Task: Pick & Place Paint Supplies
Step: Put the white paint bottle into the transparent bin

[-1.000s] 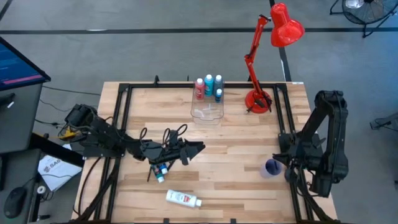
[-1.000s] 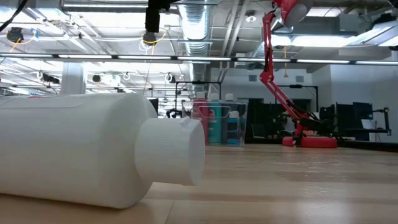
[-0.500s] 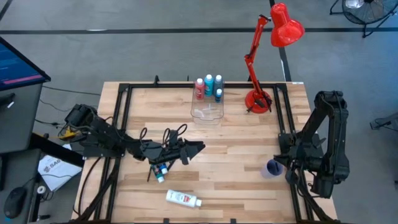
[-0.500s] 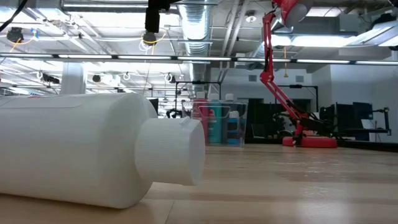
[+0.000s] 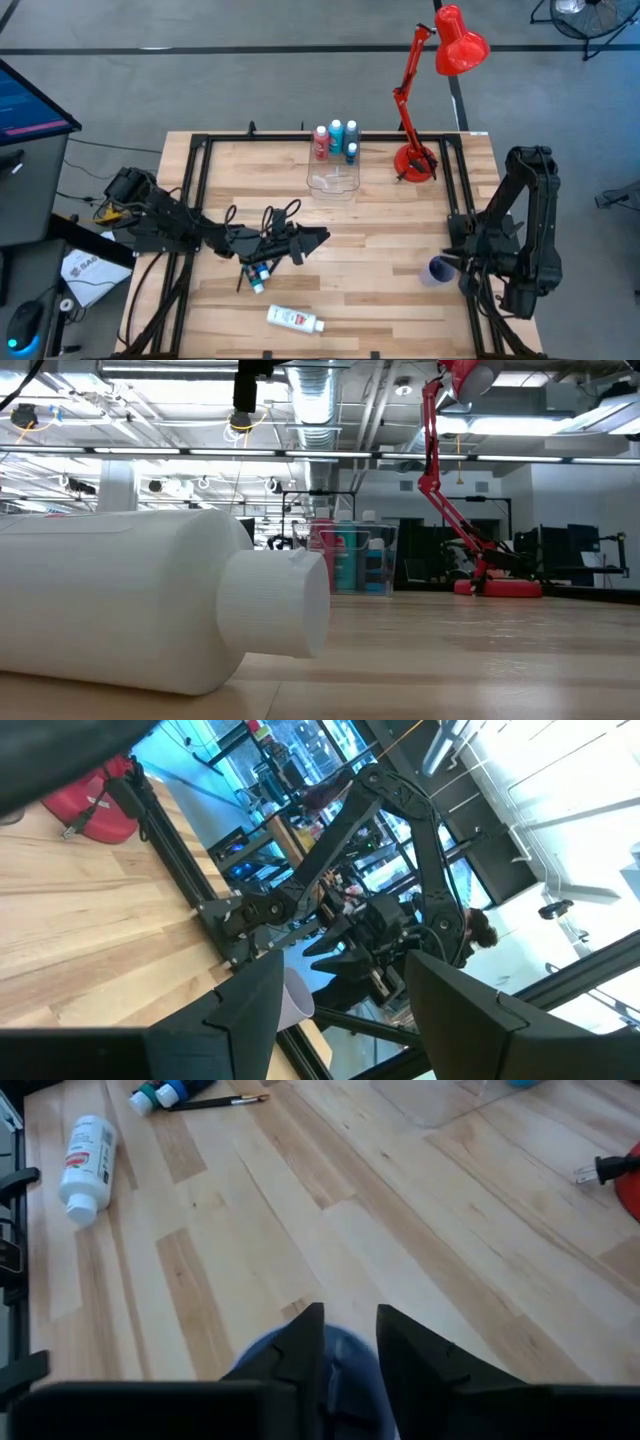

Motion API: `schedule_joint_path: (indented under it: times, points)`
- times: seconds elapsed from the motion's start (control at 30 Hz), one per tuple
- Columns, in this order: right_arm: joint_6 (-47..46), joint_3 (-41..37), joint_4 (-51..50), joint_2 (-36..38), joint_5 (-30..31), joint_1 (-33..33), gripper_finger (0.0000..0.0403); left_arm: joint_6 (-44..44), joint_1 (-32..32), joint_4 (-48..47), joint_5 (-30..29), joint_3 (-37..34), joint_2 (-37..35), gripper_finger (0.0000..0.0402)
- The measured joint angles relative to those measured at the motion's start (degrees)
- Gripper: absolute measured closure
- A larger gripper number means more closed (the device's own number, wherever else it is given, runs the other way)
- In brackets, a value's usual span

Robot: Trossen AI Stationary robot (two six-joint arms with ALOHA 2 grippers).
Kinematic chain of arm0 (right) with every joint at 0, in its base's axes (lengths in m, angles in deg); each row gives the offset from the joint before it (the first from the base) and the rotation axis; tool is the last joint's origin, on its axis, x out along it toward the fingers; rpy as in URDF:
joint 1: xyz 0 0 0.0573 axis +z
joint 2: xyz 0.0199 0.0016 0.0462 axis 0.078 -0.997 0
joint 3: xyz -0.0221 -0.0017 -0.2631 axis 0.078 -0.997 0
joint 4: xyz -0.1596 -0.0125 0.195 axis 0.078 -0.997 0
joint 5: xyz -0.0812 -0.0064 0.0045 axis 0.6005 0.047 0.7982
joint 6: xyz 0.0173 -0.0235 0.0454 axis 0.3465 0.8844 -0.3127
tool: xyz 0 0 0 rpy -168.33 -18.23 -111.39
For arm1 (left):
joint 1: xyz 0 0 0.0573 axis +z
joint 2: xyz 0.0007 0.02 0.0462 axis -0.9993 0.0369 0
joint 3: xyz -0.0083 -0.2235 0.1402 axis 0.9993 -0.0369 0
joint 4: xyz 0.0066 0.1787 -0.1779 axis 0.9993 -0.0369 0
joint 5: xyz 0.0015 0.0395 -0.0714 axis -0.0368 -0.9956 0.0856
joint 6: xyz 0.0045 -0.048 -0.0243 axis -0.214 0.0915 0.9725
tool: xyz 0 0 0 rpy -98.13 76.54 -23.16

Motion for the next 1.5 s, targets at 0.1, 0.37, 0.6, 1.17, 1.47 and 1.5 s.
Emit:
schedule_joint_path:
  times: [0.1,0.37,0.6,1.17,1.47,1.5]
  points:
    - [0.0,0.0,0.8,0.0,0.0,0.0,0.0306,0.0,0.0,0.0,0.0,0.0,0.0,0.0197]
    - [0.0,2.9,-0.3,1.1,0.1,0.0,0.0293,-0.7,0.0,0.0,0.0,0.0,0.0,0.0197]
    - [3.8,8.2,-1.8,2.6,2.2,-1.0,0.0290,-2.3,0.3,0.0,0.0,0.0,0.0,0.0197]
    - [24.8,20.7,0.5,3.1,9.9,-11.7,0.0289,-3.5,0.4,0.0,7.8,0.0,0.0,0.0197]
    - [46.0,26.2,12.4,3.1,9.9,-21.2,0.0290,-3.5,0.4,0.0,14.4,0.0,0.0,0.0197]
    - [48.7,26.6,14.2,3.1,9.9,-22.3,0.0289,-3.7,0.4,0.0,15.2,0.0,0.0,0.0197]
